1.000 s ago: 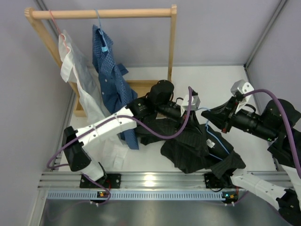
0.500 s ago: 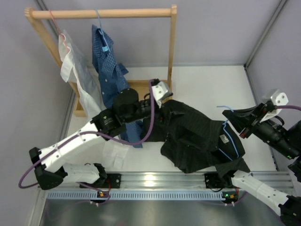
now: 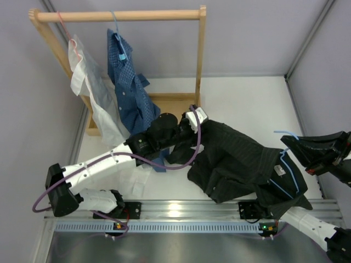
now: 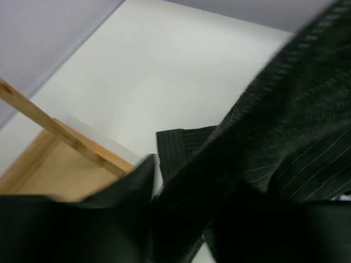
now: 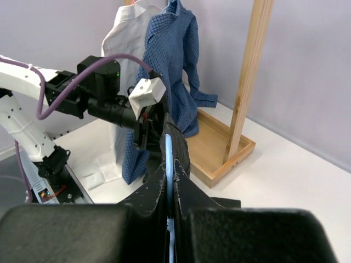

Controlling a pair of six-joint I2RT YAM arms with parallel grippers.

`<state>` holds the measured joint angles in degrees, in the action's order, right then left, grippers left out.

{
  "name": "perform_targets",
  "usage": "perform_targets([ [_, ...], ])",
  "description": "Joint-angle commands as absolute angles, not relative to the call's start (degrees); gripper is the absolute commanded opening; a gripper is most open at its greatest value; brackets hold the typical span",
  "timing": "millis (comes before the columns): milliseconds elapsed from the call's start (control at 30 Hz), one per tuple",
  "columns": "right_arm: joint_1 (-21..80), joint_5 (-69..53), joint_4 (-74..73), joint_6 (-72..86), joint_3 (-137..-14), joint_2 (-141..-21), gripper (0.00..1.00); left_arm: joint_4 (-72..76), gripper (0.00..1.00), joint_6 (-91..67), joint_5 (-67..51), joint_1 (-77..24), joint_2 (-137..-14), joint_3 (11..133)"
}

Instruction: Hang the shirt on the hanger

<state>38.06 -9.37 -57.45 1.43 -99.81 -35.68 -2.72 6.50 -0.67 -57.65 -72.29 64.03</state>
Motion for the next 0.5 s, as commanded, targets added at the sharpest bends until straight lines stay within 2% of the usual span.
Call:
perform_targets([
  [0, 37.53, -8.97, -58.88, 0.62, -102.22, -36.47, 0.00, 6.15, 0.27, 5.46, -1.41, -56.95, -72.59, 64.77],
  [33, 37.62, -6.70, -59.23, 0.44, -102.04, -36.47, 0.00, 6.85, 0.00, 4.84, -0.71, -56.95, -72.86, 64.95],
  [100, 37.62, -3.53, -59.68, 0.44, -100.73, -36.13, 0.00, 9.74, 0.00, 0.64, 10.13, -56.95, -72.86, 63.91],
  [167, 37.62, 0.52, -59.59, 0.70, -99.50, -35.16, 0.00, 12.12, 0.00, -0.87, 15.18, -56.95, -73.03, 63.54],
  [200, 37.62, 2.53, -59.59, 0.96, -98.54, -34.11, 0.00, 11.69, 0.00, -4.10, 21.82, -56.78, -74.08, 64.76],
  [300, 37.62, 5.62, -59.68, 1.58, -96.95, -31.22, 0.00, 6.26, 0.00, -9.72, 32.29, -55.81, -77.94, 69.84],
  [467, 38.32, 8.88, -60.73, 2.37, -96.59, -28.22, 0.00, -1.76, 0.00, -17.05, 30.50, -53.00, -82.61, 74.88],
])
